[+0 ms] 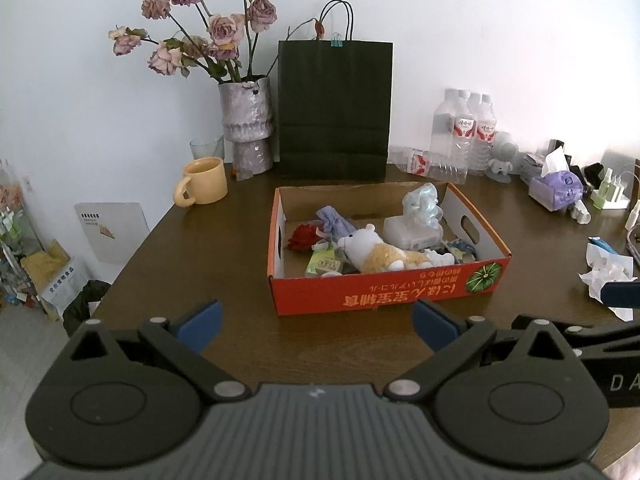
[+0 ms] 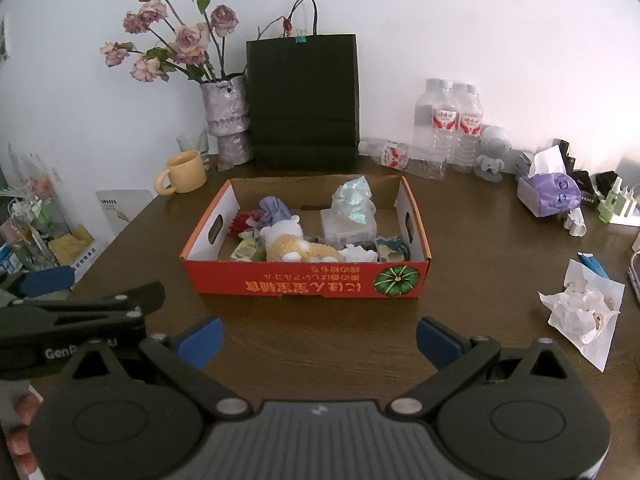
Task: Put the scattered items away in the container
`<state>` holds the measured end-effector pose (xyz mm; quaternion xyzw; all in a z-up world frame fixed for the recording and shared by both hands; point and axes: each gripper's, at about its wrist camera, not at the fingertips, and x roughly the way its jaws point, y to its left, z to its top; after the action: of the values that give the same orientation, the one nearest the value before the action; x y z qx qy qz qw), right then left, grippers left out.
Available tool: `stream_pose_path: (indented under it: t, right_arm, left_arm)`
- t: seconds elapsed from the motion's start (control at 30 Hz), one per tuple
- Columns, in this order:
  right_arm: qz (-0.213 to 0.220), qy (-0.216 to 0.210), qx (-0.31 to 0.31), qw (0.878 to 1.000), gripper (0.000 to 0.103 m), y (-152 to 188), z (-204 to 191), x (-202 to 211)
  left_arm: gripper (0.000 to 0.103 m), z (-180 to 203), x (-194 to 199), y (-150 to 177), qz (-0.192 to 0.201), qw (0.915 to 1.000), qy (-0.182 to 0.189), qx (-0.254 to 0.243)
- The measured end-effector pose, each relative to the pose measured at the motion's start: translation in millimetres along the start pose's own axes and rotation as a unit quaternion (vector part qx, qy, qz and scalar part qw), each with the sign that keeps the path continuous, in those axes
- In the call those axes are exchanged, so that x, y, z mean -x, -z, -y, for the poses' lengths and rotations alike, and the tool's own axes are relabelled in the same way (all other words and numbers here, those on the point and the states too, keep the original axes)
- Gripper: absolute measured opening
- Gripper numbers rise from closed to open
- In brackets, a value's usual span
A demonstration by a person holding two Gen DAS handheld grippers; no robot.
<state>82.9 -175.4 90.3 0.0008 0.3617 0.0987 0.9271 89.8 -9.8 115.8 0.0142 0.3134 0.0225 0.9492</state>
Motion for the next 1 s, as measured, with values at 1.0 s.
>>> stream_pose_path:
  t: [1.0]
  right_arm:
    - [0.001,0.006,0.005,1.000,0.103,0.7,1.7,-3.7]
  left_arm:
    - [0.103,2.3,-4.7,0.5,-0.003,1.0000,0.002,-0.001]
